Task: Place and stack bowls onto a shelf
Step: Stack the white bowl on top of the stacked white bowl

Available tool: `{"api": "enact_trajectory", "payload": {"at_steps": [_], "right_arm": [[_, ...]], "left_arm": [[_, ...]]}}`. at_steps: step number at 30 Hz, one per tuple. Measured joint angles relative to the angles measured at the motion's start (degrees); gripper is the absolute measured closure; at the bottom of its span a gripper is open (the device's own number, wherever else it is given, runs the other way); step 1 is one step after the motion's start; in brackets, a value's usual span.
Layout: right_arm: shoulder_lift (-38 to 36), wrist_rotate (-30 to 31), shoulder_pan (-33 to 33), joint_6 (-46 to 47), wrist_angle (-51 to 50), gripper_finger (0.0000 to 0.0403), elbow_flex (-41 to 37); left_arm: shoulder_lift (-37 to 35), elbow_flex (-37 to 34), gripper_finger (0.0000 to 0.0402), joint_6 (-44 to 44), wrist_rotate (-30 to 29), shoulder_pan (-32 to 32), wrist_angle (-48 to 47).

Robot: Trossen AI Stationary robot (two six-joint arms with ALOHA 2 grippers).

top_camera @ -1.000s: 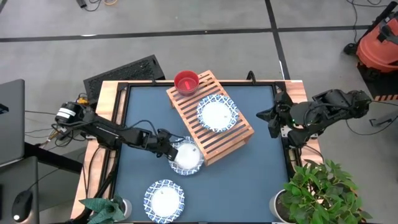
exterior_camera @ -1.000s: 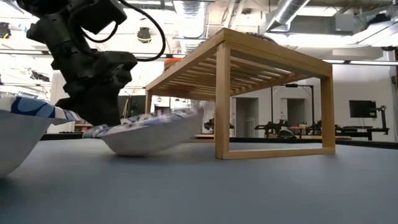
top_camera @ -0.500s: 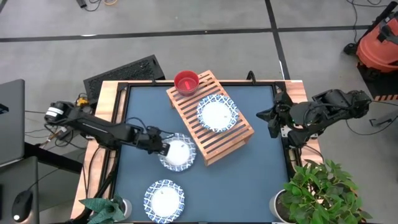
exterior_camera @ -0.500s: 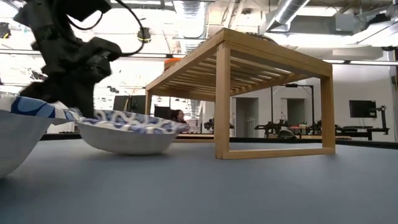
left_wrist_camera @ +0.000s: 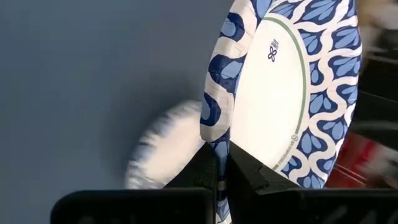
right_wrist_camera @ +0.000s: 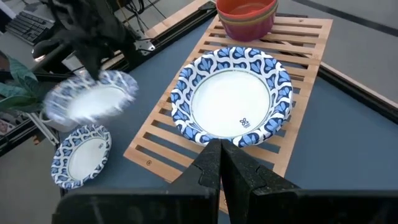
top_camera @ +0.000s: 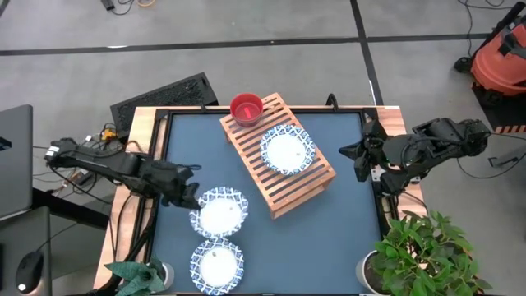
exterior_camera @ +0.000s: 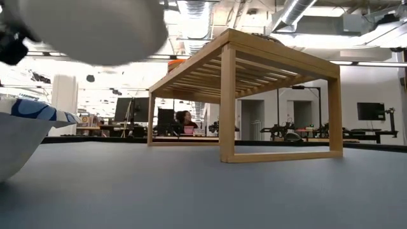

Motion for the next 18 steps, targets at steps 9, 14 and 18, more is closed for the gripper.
{"api": "enact_trajectory", "payload": {"at_steps": [9,14,18], "right_arm": [[0.0,0.1,0.0,-0.1,0.0,0.0367,0.0],[0.0,0.1,0.0,-0.1,0.0,0.0367,0.0],[0.0,0.1,0.0,-0.1,0.0,0.0367,0.0]], "left_arm": [[-6.9,0.0,0.0401,1.2,-20.0,-0.4,28.4],[-4.8,0.1,0.0401,10.5,-45.2,-0.3,44.2],[-0.3,4.9,0.0401,14.1,-54.7,-0.3,44.0]]}}
